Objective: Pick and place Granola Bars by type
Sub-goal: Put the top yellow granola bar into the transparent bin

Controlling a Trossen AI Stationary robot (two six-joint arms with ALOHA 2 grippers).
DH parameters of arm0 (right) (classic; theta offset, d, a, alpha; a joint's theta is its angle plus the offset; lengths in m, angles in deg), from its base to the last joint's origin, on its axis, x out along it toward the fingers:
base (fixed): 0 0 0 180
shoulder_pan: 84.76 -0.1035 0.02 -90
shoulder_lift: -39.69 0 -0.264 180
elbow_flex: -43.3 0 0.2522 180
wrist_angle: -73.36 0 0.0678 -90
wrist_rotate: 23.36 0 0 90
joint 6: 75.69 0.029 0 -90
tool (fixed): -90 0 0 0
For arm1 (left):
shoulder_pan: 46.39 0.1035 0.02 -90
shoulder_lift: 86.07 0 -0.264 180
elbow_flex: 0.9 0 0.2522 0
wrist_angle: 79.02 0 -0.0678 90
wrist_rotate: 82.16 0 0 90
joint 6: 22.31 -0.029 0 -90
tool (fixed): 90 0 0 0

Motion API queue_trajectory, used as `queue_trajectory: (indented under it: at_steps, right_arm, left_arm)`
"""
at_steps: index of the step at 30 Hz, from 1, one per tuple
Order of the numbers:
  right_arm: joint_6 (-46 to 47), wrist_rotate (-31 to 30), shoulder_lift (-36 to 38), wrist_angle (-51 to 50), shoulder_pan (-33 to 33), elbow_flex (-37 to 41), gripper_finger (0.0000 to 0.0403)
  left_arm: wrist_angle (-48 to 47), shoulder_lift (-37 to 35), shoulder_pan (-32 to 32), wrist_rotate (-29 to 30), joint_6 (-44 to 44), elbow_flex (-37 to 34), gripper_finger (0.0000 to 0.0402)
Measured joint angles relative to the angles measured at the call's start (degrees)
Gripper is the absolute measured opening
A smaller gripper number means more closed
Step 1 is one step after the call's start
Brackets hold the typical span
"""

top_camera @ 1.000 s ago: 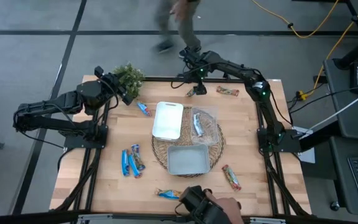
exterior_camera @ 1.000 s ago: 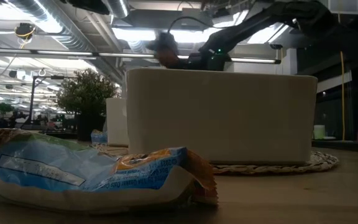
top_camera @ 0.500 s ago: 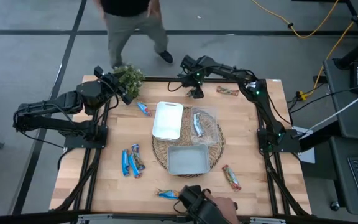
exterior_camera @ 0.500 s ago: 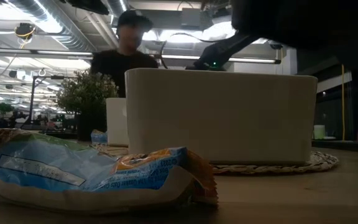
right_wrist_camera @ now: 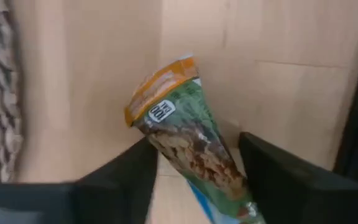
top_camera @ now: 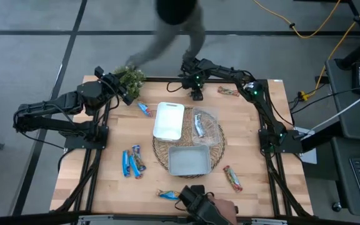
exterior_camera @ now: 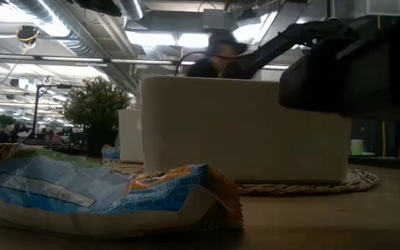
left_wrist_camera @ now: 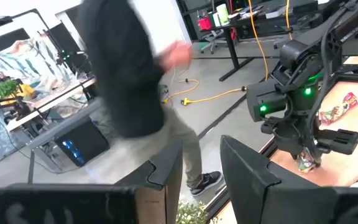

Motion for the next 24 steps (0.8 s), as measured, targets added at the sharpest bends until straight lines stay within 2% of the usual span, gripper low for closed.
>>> queue_trajectory:
  at_steps: [6, 7, 13, 17, 19, 24]
  right_arm:
    - [5.67, -4.60, -0.04, -0.26, -0.03, -0.04, 0.0041]
    - [6.05, -4.87, -0.02, -0.97, 0.01, -0.17, 0.0033]
    - [8.76, -6.28, -0.41, -9.10, -0.68, -5.21, 0.0051]
    - [11.35, -7.51, -0.13, -19.55, -1.44, -14.32, 0.0034]
    - [14.66, -5.13, 0.32, -23.59, -1.53, -18.97, 0.0028]
    - [23.61, -2.09, 13.32, -21.18, -2.11, -12.96, 0.0027]
  left_arm:
    - [0.01, 0.00, 0.00, 0.00, 0.00, 0.00, 0.0102]
    - [0.01, 0.00, 0.00, 0.00, 0.00, 0.00, 0.0102]
    - [0.01, 0.00, -0.01, 0.00, -0.07, 0.00, 0.0102]
    - [0.01, 0.00, 0.00, 0.00, -0.09, 0.00, 0.0103]
    - [0.01, 0.00, 0.01, 0.00, -0.11, -0.02, 0.0102]
    - [0.01, -0.15, -0.01, 0.01, -0.15, 0.00, 0.0104]
